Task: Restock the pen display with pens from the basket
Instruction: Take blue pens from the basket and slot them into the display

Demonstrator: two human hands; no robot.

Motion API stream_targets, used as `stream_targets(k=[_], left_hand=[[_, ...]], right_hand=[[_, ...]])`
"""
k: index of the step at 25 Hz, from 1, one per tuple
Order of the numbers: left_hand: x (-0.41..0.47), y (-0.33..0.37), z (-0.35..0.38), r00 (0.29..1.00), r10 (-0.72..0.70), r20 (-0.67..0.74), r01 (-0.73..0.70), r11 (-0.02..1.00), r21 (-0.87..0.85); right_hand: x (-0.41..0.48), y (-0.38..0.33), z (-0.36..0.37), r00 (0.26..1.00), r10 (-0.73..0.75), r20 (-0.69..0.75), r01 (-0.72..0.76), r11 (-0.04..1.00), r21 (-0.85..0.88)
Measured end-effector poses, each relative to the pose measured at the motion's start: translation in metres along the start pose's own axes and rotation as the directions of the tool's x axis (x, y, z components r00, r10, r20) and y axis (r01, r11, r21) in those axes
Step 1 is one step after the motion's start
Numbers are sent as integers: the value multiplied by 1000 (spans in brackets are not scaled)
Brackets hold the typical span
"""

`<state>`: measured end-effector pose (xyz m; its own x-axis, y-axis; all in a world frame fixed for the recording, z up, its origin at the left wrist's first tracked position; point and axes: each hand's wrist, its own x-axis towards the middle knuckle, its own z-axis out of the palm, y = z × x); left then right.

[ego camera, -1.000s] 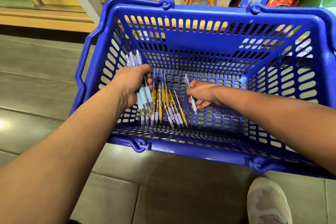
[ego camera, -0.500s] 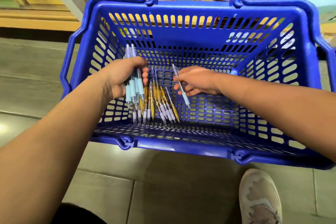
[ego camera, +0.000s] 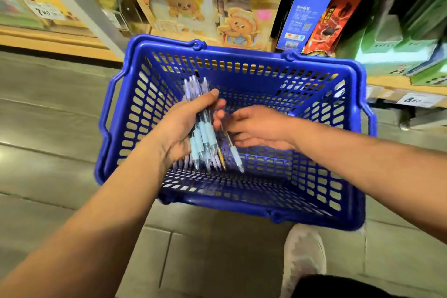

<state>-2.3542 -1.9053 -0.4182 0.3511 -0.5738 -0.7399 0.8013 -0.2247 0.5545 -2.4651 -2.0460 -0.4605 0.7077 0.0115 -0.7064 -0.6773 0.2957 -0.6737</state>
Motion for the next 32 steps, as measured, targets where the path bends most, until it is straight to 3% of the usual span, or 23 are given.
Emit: stream_targets(k=[4, 7, 15, 20, 25, 32], left_hand=[[-90, 19, 38, 995, -65, 76, 80, 974, -212], [-180, 50, 77, 993, -102, 62, 111, 979, -173], [-446, 162, 172, 993, -88, 82, 94, 992, -84], [-572, 219, 222, 983, -152, 107, 162, 981, -102], [-642, 241, 280, 993, -40, 114, 42, 999, -9], [-663, 281, 344, 980, 174, 98, -189, 967, 170]], right_hand=[[-102, -38, 16, 994, 26, -103, -3, 975, 224], [-195, -91, 54, 995, -33, -95, 62, 944, 323], [-455, -259, 180, 972, -134, -192, 202, 894, 399], [-583, -331, 231, 946, -128, -297, 223, 923, 313], [-667, -372, 241, 918, -131, -375, 258, 914, 313], [-714, -413, 194, 911, -206, -358, 347, 851, 395]])
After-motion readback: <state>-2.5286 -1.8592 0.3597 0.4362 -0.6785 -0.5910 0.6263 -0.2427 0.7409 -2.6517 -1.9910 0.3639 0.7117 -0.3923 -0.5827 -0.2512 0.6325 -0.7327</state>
